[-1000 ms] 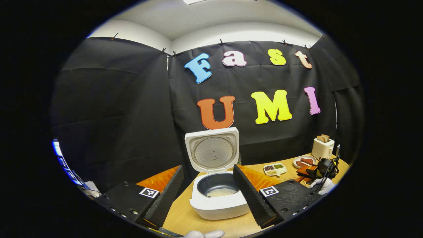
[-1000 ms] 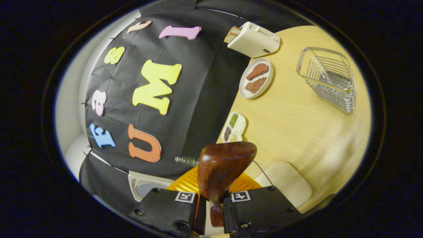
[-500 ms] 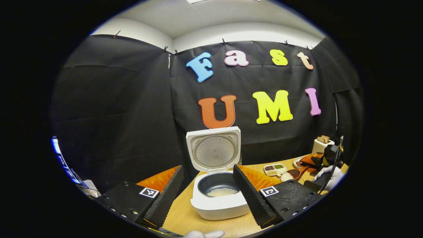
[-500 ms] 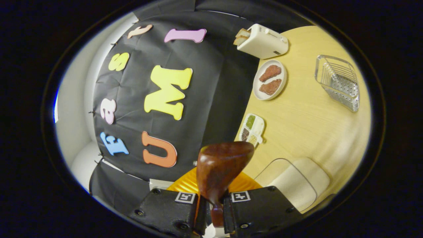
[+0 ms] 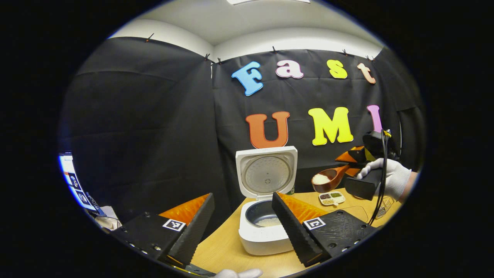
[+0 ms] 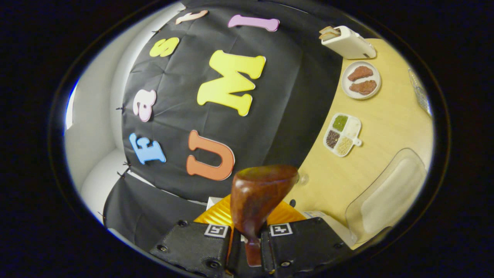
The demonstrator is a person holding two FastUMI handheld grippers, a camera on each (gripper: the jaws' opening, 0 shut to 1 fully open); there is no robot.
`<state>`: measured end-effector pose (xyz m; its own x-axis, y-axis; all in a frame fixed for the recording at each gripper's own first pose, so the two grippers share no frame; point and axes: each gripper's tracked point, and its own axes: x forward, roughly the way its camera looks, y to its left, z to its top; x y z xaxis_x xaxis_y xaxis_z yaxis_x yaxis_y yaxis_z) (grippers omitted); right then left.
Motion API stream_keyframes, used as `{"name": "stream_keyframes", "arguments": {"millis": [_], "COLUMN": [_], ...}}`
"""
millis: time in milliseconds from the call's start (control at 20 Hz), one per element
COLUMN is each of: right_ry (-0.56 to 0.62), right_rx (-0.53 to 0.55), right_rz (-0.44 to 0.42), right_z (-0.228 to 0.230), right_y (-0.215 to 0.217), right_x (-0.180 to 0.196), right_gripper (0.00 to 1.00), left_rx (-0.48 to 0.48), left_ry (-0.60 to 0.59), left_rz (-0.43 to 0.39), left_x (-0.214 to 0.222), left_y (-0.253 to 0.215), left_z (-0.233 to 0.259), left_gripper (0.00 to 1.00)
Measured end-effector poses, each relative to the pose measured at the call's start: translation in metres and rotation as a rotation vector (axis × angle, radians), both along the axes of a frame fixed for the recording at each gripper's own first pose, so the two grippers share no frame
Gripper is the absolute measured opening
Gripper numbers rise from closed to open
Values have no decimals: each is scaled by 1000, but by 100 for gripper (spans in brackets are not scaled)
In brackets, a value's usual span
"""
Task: Close the left gripper, press the button to open the rice cooker; take a wooden spoon from the chopstick holder with the right hand, scoop a spoonful of rice and pour it into the rice cooker, then put the wooden spoon back into the chopstick holder.
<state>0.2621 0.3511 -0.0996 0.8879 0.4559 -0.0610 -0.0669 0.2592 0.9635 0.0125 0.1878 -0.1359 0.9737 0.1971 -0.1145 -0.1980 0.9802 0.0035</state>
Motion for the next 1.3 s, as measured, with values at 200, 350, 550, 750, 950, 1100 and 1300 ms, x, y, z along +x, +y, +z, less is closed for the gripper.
{"name": "stream_keyframes", "arguments": {"millis": [200,350,550,750,950,1100,1300], "right_ry": [38,54,59,39,-55,-157,-334], "right_rx": [-53,-129,-179,-284,-491,-671,-935], "right_rz": [80,126,151,151,147,146,150], "right_z": [-33,-62,-81,-91,-90,-79,-66], "right_y": [71,112,135,139,143,150,163], "right_x": [1,-1,-2,-2,3,1,-5], "right_gripper": [26,25,26,25,26,25,23], "left_rx": [-14,-14,-15,-24,-22,-17,-13], "left_ry": [11,18,19,21,26,28,31], "left_rz": [26,35,52,69,78,83,90], "left_x": [-8,-10,-14,-15,-17,-18,-18], "left_y": [8,10,18,25,28,28,30], "left_z": [-7,-10,-10,-12,-16,-16,-16], "left_gripper": [95,95,95,95,95,95,95]}}
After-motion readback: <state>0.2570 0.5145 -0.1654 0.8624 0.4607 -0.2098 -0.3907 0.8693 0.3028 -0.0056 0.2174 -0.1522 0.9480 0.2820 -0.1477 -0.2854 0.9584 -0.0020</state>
